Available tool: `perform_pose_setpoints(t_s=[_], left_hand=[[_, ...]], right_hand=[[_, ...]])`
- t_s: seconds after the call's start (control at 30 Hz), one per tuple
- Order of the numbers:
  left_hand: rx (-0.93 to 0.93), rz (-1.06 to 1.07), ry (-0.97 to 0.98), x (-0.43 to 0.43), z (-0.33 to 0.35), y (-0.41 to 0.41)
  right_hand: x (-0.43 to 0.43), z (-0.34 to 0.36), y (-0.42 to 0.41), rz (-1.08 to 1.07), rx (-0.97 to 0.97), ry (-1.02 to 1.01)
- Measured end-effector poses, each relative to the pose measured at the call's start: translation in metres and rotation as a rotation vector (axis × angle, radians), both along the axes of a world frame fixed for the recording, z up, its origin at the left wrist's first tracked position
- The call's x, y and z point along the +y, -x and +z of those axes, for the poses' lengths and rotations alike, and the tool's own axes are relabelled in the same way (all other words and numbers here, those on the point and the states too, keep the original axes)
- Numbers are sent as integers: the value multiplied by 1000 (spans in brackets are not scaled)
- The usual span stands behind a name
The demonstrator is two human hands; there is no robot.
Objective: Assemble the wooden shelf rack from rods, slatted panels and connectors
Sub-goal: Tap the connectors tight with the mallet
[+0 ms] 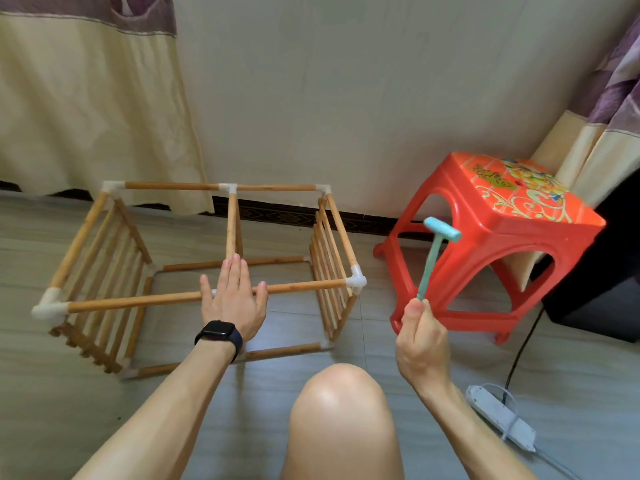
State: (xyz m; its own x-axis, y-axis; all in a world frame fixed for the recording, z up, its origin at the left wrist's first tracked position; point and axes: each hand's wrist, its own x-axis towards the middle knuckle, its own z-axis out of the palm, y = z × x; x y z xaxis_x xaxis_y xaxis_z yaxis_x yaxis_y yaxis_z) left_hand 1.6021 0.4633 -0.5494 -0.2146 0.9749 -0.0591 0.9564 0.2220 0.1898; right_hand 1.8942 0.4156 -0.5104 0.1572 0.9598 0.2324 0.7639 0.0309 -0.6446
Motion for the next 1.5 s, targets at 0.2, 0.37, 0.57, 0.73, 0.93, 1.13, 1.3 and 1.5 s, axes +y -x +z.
perform_pose_setpoints(t_s=[0.2,0.37,0.57,0.73,0.93,1.13,1.3,1.5], left_hand=[[6,-6,-5,0,-2,3],[-3,-8,16,0,-1,2],[15,3,4,-3,0,3],[76,0,-38,-11,1,3],[101,-32,4,-22,4,7],[117,-53,6,-17,29,17],[16,-87,-13,33,45,18],[-16,-43,64,75,25,30]], right_hand=[[5,-8,2,-40,-92,291],[20,-10,8,-277,588,315],[17,1,14,-174,618,509],[15,-2,10,-176,699,602],[24,-3,15,-168,623,446],[53,17,32,31,198,348],[92,30,52,91,101,381],[152,36,68,127,-63,333]])
